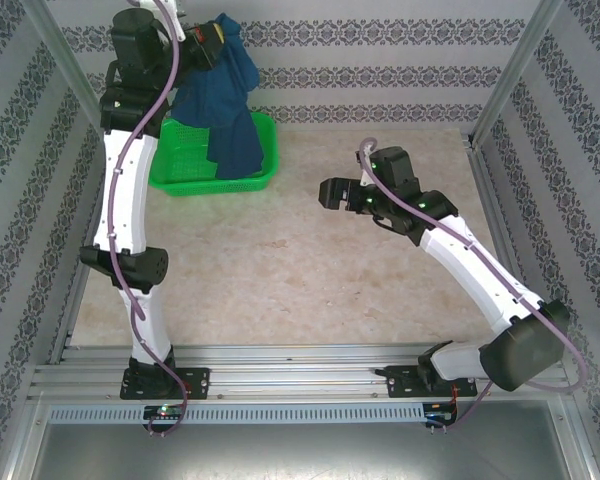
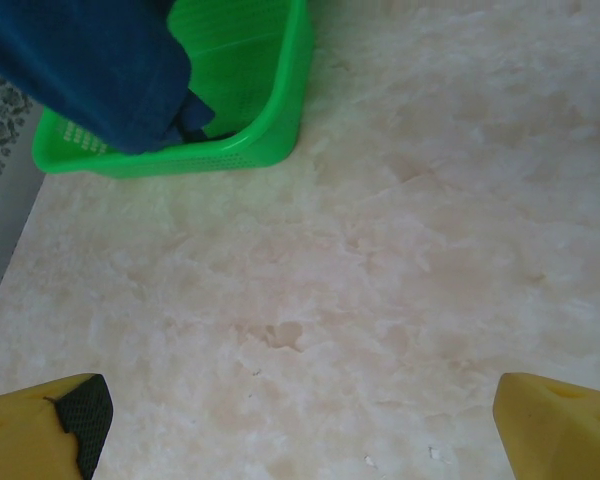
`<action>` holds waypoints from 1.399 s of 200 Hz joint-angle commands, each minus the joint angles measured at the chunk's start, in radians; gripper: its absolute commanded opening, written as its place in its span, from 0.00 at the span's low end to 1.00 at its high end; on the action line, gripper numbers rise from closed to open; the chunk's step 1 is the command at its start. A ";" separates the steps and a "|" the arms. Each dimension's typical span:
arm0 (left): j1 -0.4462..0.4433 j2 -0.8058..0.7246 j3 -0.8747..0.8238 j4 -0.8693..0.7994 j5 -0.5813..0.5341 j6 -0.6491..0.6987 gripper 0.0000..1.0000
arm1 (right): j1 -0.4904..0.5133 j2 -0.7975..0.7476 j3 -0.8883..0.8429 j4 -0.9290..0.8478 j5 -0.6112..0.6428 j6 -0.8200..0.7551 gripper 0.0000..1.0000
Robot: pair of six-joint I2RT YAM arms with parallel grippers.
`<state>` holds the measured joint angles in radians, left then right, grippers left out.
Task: Fold and stack the t-shirts
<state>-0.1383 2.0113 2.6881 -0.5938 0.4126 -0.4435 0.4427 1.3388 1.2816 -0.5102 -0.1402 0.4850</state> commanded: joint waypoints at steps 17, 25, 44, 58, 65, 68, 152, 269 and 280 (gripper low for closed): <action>-0.129 -0.084 0.015 0.084 0.044 -0.007 0.00 | -0.072 -0.109 -0.072 0.040 -0.033 0.047 0.98; -0.156 -0.081 0.015 0.057 0.019 -0.011 0.00 | -0.097 -0.131 -0.100 0.058 -0.067 0.053 0.98; -0.234 -0.076 0.015 0.062 0.000 -0.038 0.00 | -0.162 -0.179 -0.133 0.041 -0.127 0.068 0.98; -0.308 -0.063 0.015 0.067 -0.032 -0.023 0.00 | -0.197 -0.219 -0.166 0.037 -0.158 0.069 0.98; -0.339 -0.054 0.016 0.062 -0.047 -0.027 0.00 | -0.210 -0.239 -0.186 0.040 -0.178 0.067 0.98; -0.352 -0.049 0.016 0.058 -0.053 -0.030 0.00 | -0.215 -0.248 -0.193 0.042 -0.187 0.066 0.98; -0.432 -0.207 -0.499 -0.077 -0.217 -0.050 0.00 | -0.270 -0.315 -0.310 0.002 -0.212 0.074 0.98; -0.103 -0.632 -1.671 0.193 -0.284 -0.326 0.62 | -0.064 -0.083 -0.278 -0.131 -0.051 0.090 0.98; -0.077 -0.659 -1.688 0.162 -0.296 -0.328 0.74 | -0.046 -0.054 -0.270 -0.146 -0.039 0.092 0.98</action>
<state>-0.2661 1.4189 1.0348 -0.4465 0.1513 -0.7265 0.3679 1.2388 0.9680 -0.5892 -0.2390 0.5556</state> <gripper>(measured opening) 0.634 0.982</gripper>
